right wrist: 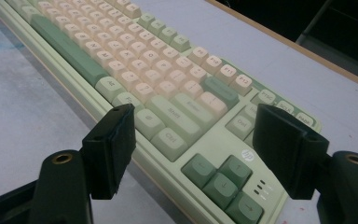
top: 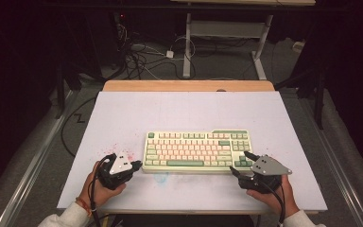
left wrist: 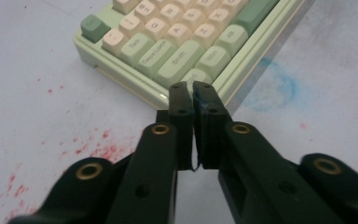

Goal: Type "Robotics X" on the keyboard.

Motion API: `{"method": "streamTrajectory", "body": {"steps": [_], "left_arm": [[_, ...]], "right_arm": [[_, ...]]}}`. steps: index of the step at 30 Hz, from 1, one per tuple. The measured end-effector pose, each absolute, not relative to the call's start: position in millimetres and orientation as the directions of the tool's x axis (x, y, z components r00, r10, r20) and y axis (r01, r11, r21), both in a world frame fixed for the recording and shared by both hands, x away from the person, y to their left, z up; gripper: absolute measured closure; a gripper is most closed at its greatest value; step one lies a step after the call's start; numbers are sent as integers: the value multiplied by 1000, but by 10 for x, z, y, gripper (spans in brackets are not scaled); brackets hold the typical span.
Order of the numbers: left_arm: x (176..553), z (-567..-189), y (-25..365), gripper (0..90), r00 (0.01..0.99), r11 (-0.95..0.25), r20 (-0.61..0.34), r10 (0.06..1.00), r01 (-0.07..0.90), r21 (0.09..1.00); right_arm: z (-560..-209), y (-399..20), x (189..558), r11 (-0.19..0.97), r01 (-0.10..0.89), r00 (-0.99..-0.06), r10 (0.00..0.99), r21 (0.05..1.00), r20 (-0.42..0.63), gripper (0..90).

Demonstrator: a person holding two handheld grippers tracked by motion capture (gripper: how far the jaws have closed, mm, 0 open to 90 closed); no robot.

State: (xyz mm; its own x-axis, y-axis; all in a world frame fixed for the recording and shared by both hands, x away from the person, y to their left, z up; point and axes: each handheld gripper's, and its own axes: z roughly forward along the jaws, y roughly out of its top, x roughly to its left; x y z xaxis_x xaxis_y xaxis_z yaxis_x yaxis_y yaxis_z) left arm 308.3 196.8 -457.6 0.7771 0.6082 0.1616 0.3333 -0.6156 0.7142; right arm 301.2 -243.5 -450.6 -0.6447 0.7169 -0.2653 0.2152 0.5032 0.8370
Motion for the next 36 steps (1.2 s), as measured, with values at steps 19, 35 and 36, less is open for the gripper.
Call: {"method": "streamTrajectory", "body": {"steps": [19,35,36], "left_arm": [[3476,-4361,1446,879,826,-658,160,540,296,693],[3838,-4348,913,879,857,-707,163,490,280,650],[3852,-4358,887,878,856,-710,165,489,281,646]], "right_arm": [[-4558,-2385,3033,525,229,-654,707,819,-270,306],[-4573,-2396,3028,535,228,-655,702,814,-278,305],[-4574,-2396,3028,536,228,-654,703,813,-280,306]]}}
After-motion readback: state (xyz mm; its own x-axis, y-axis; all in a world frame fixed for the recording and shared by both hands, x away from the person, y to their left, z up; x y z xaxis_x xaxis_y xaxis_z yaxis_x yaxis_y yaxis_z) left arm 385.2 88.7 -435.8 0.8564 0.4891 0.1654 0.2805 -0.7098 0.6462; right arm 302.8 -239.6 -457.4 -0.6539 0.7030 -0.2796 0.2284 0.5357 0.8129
